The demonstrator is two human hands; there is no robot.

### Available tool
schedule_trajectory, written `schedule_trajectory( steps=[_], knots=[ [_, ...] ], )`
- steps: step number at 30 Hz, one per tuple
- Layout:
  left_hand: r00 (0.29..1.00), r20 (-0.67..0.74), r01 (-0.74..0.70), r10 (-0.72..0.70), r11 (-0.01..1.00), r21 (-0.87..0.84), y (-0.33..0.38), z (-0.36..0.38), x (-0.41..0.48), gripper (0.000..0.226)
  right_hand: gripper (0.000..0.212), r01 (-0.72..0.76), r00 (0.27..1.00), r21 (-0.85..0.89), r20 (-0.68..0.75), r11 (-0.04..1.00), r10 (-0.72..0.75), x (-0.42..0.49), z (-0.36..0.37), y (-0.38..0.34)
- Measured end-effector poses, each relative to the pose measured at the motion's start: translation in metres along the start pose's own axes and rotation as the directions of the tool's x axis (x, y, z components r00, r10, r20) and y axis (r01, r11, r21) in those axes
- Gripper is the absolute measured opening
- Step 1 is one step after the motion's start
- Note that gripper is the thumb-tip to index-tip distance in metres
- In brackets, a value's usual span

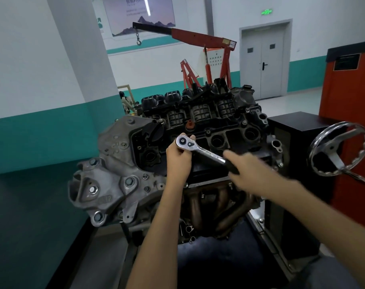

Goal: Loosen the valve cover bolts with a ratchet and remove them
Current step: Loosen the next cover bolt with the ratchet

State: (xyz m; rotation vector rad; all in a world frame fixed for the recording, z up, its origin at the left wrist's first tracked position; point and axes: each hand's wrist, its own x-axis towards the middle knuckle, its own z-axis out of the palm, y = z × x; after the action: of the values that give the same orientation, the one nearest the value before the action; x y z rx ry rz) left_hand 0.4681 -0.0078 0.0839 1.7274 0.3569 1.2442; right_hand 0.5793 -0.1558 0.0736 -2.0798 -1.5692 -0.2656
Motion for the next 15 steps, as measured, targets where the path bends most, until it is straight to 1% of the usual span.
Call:
schedule_trajectory(
  steps=[1,2,4,6,8,9,11,13,15],
  knots=[
    [1.0,0.002,-0.002,0.002,1.0,0.003,0.0,0.002,0.0,0.035,0.023,-0.064,0.997,0.152,-0.022,0.986,0.068,-0.013,0.018,-0.011],
    [1.0,-0.003,-0.005,0.005,1.0,0.004,0.001,0.004,0.0,0.036,0.024,-0.112,0.991,0.289,-0.043,0.951,0.129,-0.022,0.035,-0.026],
    [1.0,-0.03,-0.004,0.005,1.0,0.028,0.001,0.006,0.002,0.04,0.024,-0.158,0.971,0.482,-0.08,0.862,0.223,-0.029,0.069,-0.061],
    [0.998,-0.057,0.003,0.003,0.996,0.091,0.003,0.006,0.004,0.044,0.023,-0.173,0.951,0.608,-0.103,0.775,0.292,-0.027,0.093,-0.091],
    [0.997,-0.07,0.022,-0.017,0.997,0.077,0.004,0.005,0.005,0.046,0.02,-0.169,0.951,0.672,-0.081,0.721,0.299,-0.025,0.097,-0.102],
    [0.998,-0.061,0.034,-0.03,0.997,0.063,0.003,0.003,0.006,0.046,0.02,-0.174,0.958,0.657,-0.061,0.734,0.282,-0.025,0.093,-0.096],
    [0.999,0.003,0.038,-0.038,0.997,0.066,0.0,-0.002,0.008,0.046,0.024,-0.162,0.979,0.544,-0.015,0.823,0.202,-0.025,0.072,-0.07],
    [0.995,0.092,0.018,-0.026,0.996,0.085,0.002,-0.005,0.009,0.045,0.028,-0.106,0.994,0.371,0.032,0.923,0.101,-0.02,0.038,-0.033],
    [0.99,0.142,-0.003,-0.013,0.994,0.108,0.008,-0.006,0.01,0.048,0.029,-0.028,0.997,0.148,0.081,0.989,0.016,-0.003,-0.004,0.0]
  ],
)
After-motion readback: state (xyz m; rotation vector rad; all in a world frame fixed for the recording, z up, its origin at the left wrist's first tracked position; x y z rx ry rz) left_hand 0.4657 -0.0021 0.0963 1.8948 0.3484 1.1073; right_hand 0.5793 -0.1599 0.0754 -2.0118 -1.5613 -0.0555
